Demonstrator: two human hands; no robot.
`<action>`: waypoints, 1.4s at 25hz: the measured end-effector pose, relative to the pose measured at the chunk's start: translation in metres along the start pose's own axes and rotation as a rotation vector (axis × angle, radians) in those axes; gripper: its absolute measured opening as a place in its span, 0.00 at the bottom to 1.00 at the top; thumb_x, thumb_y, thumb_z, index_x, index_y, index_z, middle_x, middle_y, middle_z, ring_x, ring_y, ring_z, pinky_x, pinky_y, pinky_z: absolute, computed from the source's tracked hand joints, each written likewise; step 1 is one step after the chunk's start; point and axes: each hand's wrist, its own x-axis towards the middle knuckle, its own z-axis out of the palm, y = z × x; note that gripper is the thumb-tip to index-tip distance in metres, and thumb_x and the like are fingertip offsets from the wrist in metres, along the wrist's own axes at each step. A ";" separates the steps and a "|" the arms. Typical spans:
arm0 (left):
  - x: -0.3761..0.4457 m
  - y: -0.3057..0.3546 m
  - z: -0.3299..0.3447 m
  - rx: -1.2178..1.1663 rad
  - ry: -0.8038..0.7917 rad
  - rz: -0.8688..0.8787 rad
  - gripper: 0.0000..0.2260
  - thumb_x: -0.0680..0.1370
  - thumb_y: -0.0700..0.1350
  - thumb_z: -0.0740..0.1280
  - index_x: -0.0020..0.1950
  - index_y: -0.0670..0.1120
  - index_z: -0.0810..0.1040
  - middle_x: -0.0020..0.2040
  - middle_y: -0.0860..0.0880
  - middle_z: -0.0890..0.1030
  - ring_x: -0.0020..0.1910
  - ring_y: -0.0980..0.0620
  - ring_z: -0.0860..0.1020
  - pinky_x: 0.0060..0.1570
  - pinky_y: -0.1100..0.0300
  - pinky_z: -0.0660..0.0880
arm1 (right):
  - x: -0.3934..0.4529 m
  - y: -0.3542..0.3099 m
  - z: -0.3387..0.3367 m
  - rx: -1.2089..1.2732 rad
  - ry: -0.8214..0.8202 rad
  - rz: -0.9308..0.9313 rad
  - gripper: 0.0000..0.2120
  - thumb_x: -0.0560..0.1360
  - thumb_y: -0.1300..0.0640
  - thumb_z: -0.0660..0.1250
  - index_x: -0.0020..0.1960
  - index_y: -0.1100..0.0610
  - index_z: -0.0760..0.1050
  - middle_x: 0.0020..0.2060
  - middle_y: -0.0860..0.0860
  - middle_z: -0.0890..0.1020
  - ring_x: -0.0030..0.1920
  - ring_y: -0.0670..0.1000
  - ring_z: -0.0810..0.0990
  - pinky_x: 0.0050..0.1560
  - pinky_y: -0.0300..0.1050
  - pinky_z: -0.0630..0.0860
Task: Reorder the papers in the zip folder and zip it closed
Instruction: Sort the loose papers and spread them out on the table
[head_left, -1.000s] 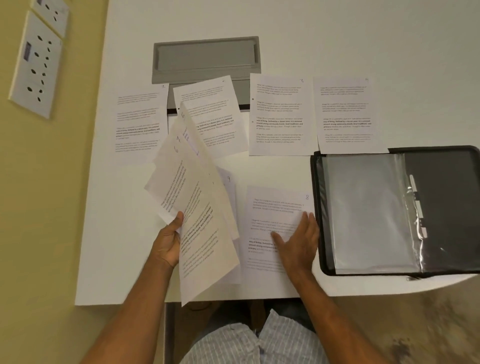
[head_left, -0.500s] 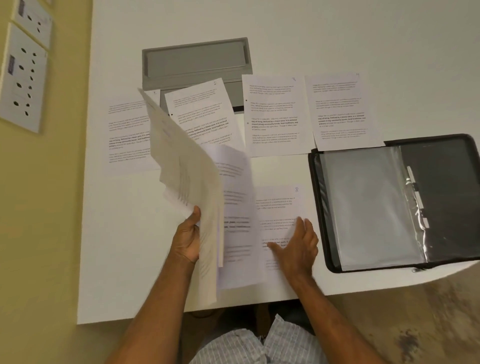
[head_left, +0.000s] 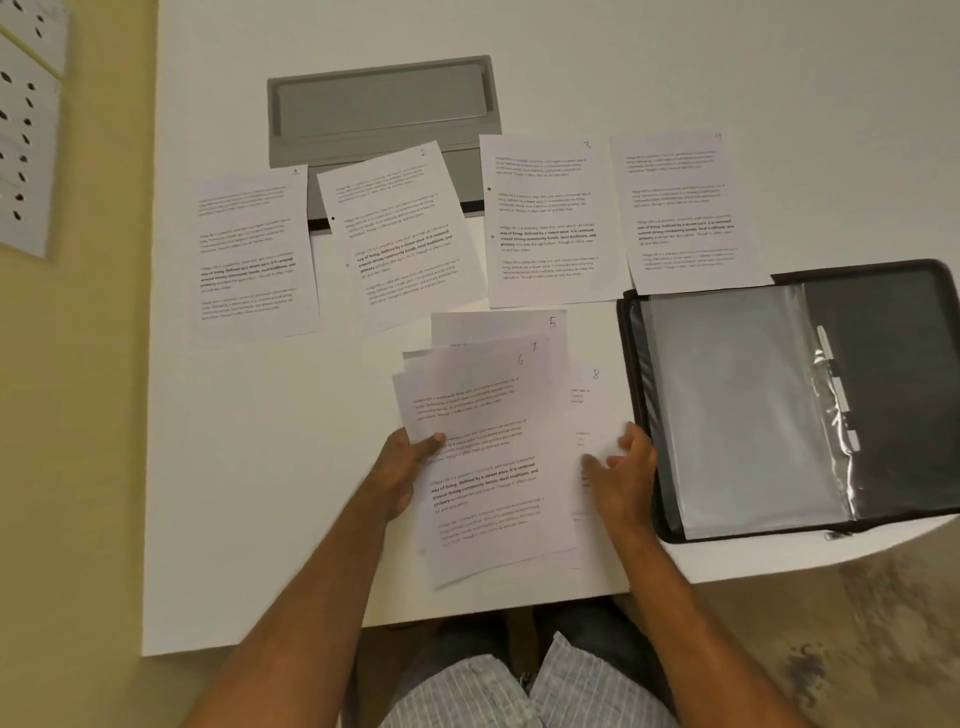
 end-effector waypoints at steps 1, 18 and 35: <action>0.000 -0.002 0.001 0.000 -0.005 0.008 0.17 0.80 0.38 0.69 0.69 0.41 0.77 0.63 0.41 0.83 0.61 0.39 0.82 0.63 0.39 0.77 | 0.003 -0.004 -0.003 0.053 -0.029 0.053 0.31 0.77 0.58 0.74 0.76 0.54 0.65 0.66 0.53 0.73 0.62 0.55 0.77 0.58 0.50 0.78; -0.003 -0.012 0.023 0.066 0.127 0.061 0.14 0.81 0.38 0.68 0.67 0.46 0.79 0.59 0.47 0.85 0.55 0.45 0.85 0.54 0.47 0.82 | 0.006 -0.035 -0.005 0.354 -0.239 0.337 0.24 0.77 0.54 0.74 0.70 0.56 0.72 0.61 0.53 0.80 0.57 0.51 0.80 0.53 0.44 0.76; -0.020 0.018 0.021 -0.200 -0.061 -0.048 0.16 0.81 0.38 0.68 0.69 0.41 0.77 0.64 0.41 0.82 0.61 0.41 0.82 0.58 0.46 0.81 | 0.003 -0.034 -0.017 0.327 -0.542 0.077 0.17 0.80 0.58 0.72 0.68 0.52 0.77 0.59 0.50 0.86 0.59 0.52 0.85 0.64 0.54 0.79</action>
